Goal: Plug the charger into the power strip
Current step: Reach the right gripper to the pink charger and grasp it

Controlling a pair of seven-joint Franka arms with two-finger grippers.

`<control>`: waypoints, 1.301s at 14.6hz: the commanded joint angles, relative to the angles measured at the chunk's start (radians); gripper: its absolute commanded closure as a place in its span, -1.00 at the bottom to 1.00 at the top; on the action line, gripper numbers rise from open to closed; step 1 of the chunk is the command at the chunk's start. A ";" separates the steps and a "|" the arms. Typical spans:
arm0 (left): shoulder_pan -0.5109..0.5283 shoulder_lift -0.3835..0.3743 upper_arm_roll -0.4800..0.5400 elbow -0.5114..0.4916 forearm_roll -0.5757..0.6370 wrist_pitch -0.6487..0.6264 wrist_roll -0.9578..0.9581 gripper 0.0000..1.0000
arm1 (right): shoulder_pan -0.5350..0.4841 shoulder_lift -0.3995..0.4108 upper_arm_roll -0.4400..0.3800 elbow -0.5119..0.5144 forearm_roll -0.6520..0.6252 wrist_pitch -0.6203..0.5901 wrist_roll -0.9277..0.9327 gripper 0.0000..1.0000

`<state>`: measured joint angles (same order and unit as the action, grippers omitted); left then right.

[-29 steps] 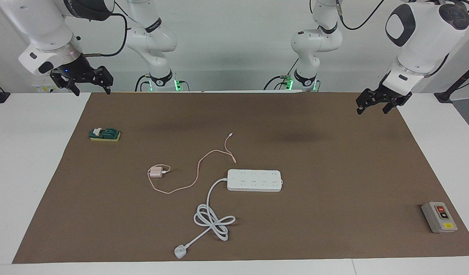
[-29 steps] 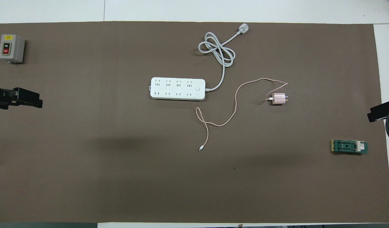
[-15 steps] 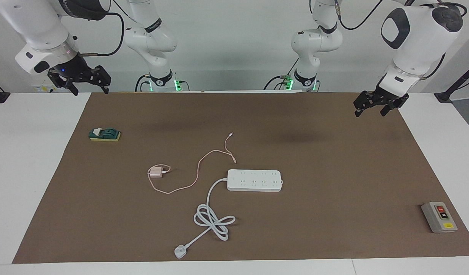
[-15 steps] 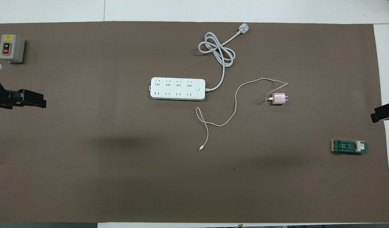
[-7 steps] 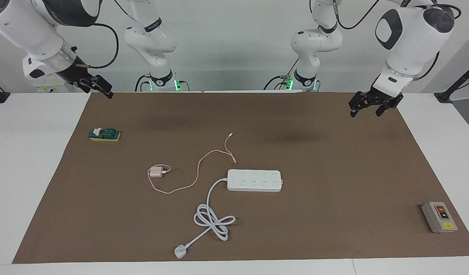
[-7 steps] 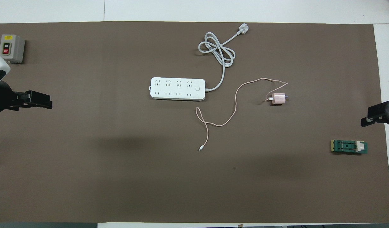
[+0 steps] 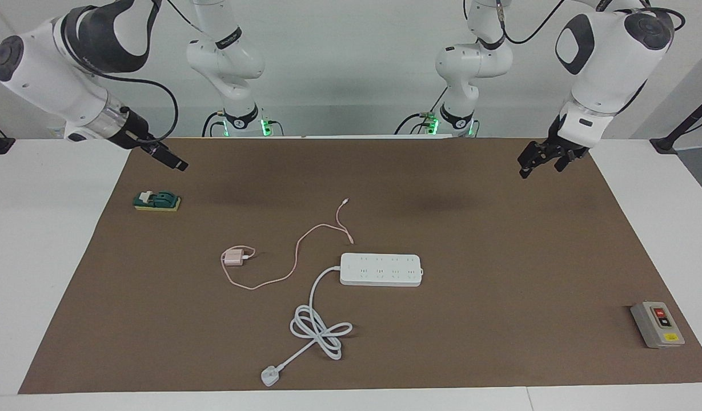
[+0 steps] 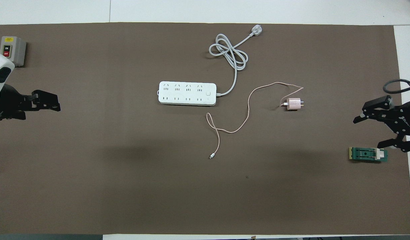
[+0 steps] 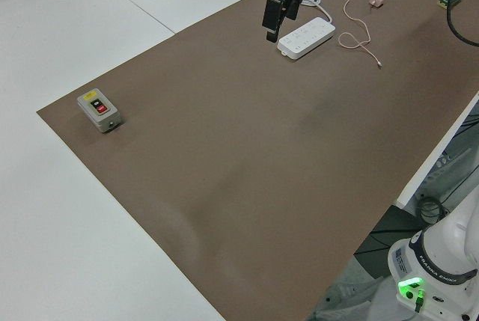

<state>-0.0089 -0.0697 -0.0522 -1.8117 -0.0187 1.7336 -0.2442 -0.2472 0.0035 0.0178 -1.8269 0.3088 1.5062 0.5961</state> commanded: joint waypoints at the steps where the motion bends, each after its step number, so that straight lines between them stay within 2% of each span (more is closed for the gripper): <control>1: -0.011 -0.038 0.009 -0.051 0.011 0.034 -0.117 -1.00 | -0.038 0.082 0.008 -0.003 0.093 0.054 0.094 -1.00; 6: -0.014 -0.039 0.008 -0.052 0.011 0.032 -0.306 -1.00 | -0.049 0.176 0.008 -0.035 0.223 0.140 0.209 -1.00; 9: -0.014 -0.044 0.009 -0.057 0.011 0.029 -0.349 -1.00 | -0.064 0.274 0.010 -0.040 0.297 0.198 0.223 -1.00; 16: -0.034 -0.044 0.008 -0.063 0.011 0.047 -0.860 -1.00 | -0.021 0.406 0.013 -0.045 0.447 0.331 0.217 -1.00; 18: -0.036 -0.044 0.006 -0.060 -0.006 0.050 -0.921 -1.00 | 0.000 0.418 0.013 -0.054 0.490 0.380 0.215 -1.00; 19: -0.034 -0.044 0.006 -0.060 -0.059 0.053 -0.937 -1.00 | 0.015 0.426 0.013 -0.057 0.512 0.406 0.215 -1.00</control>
<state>-0.0311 -0.0794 -0.0551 -1.8299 -0.0311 1.7563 -1.1230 -0.2533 0.4251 0.0270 -1.8679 0.7756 1.8628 0.8079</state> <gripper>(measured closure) 0.000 0.000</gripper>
